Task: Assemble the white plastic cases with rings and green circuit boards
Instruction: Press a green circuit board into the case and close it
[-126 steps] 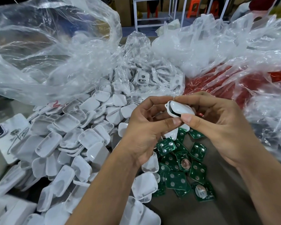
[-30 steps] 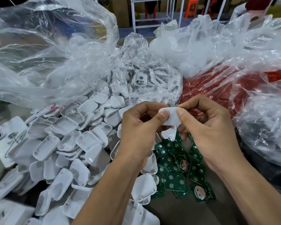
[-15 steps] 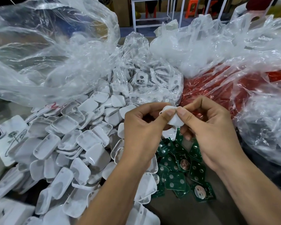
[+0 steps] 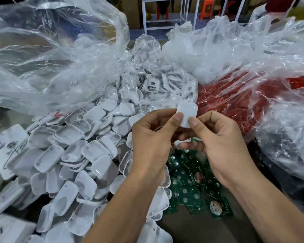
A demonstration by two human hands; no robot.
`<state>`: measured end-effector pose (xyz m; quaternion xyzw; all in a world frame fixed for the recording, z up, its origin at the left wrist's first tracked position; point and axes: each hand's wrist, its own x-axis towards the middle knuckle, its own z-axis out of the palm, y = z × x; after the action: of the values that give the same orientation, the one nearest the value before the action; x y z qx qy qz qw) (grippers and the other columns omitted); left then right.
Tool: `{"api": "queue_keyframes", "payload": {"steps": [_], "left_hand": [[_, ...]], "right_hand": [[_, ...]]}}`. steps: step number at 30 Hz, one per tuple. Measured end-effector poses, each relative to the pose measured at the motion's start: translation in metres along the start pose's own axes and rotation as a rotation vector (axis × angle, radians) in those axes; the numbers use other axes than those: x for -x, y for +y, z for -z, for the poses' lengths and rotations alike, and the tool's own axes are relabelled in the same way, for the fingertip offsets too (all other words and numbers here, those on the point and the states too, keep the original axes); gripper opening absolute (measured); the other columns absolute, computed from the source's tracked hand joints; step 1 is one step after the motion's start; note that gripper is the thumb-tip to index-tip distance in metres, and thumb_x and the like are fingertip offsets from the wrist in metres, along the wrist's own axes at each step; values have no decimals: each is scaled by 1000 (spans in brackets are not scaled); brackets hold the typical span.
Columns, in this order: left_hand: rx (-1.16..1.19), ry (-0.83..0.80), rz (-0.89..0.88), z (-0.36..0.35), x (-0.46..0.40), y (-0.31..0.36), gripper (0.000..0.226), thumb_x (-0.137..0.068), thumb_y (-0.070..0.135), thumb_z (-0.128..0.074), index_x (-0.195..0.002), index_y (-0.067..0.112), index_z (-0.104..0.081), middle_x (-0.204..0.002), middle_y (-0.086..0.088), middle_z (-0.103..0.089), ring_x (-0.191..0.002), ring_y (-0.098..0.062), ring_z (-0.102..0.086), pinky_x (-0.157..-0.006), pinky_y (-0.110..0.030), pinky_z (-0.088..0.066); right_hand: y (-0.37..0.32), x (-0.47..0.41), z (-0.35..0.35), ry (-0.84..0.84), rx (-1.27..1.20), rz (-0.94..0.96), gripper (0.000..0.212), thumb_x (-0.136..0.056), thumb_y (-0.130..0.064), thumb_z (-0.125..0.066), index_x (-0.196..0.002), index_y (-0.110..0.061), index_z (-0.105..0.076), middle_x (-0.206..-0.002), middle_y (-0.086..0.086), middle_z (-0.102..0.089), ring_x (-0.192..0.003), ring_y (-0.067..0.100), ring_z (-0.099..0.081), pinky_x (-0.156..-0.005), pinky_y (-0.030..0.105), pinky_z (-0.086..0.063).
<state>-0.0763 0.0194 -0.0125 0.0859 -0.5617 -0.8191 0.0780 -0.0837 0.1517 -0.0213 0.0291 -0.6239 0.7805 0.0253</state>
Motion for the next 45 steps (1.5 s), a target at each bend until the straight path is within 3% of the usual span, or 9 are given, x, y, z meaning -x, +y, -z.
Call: {"api": "queue_keyframes", "payload": {"steps": [4, 10, 13, 16, 19, 25, 37, 40, 45], "left_hand": [[-197, -9, -127, 7, -6, 3, 7, -89, 12, -80, -89, 19, -79, -77, -4, -76, -67, -16, -73, -66, -29, -61], [-502, -80, -317, 9, -9, 1, 7, -90, 17, -80, -93, 22, -76, -81, 3, -73, -76, -21, -70, -75, -46, -61], [-633, -114, -447, 8, -8, 2, 9, -91, 13, -78, -94, 21, -76, -91, 11, -70, -79, -12, -68, -72, -33, -57], [-697, -122, -545, 8, -8, 2, 9, -90, 13, -78, -95, 21, -77, -93, 13, -68, -81, -5, -68, -70, -14, -49], [-574, -83, -526, 9, -7, 1, 15, -86, 12, -83, -96, 22, -79, -98, 10, -67, -81, -4, -69, -71, -12, -50], [-315, -81, -439, 9, -8, 0, 21, -80, -1, -85, -95, 13, -79, -101, -9, -72, -84, -24, -70, -78, -36, -60], [-214, -150, -440, 12, -7, 5, 23, -78, -5, -83, -91, 14, -79, -90, -16, -70, -80, -18, -70, -75, -36, -62], [-205, -162, -458, 12, -8, 6, 25, -78, -6, -83, -92, 14, -80, -91, -13, -71, -81, -13, -70, -75, -26, -58], [-172, -167, -444, 12, -8, 3, 26, -77, -7, -83, -92, 14, -81, -92, -6, -71, -84, -13, -70, -77, -27, -56]], "right_hand": [[-3, -1, 5, 8, 282, 70, 16, -92, -23, -77, -84, -12, -70, -76, 8, -76, -57, 24, -74, -46, 21, -54], [-6, -7, 15, -3, 369, 204, 29, -86, -20, -83, -109, -36, -73, -94, 0, -73, -61, 21, -71, -49, 27, -56], [-6, -7, 16, -22, 318, 226, 22, -88, -21, -81, -107, -32, -78, -83, 4, -77, -56, 22, -70, -52, 26, -57], [-5, -8, 15, -39, 213, 209, 18, -89, -10, -79, -104, -20, -78, -86, 8, -78, -71, 24, -77, -61, 31, -64], [-7, -9, 14, -78, 119, 207, 17, -89, -7, -76, -104, -13, -75, -92, 11, -79, -82, 28, -79, -73, 35, -65], [-9, -8, 11, -89, 26, 215, 16, -86, -7, -74, -102, -12, -73, -97, 9, -79, -90, 30, -79, -79, 35, -65], [-8, -5, 9, -78, -14, 297, 18, -83, -11, -80, -98, -19, -79, -95, 12, -79, -89, 33, -79, -79, 40, -65], [-9, -5, 10, -99, -8, 300, 17, -84, -15, -81, -100, -18, -80, -97, 14, -79, -92, 36, -78, -81, 41, -65], [-9, -5, 10, -124, 0, 324, 13, -85, -10, -79, -97, -15, -79, -94, 12, -79, -91, 35, -77, -82, 43, -65]]}}
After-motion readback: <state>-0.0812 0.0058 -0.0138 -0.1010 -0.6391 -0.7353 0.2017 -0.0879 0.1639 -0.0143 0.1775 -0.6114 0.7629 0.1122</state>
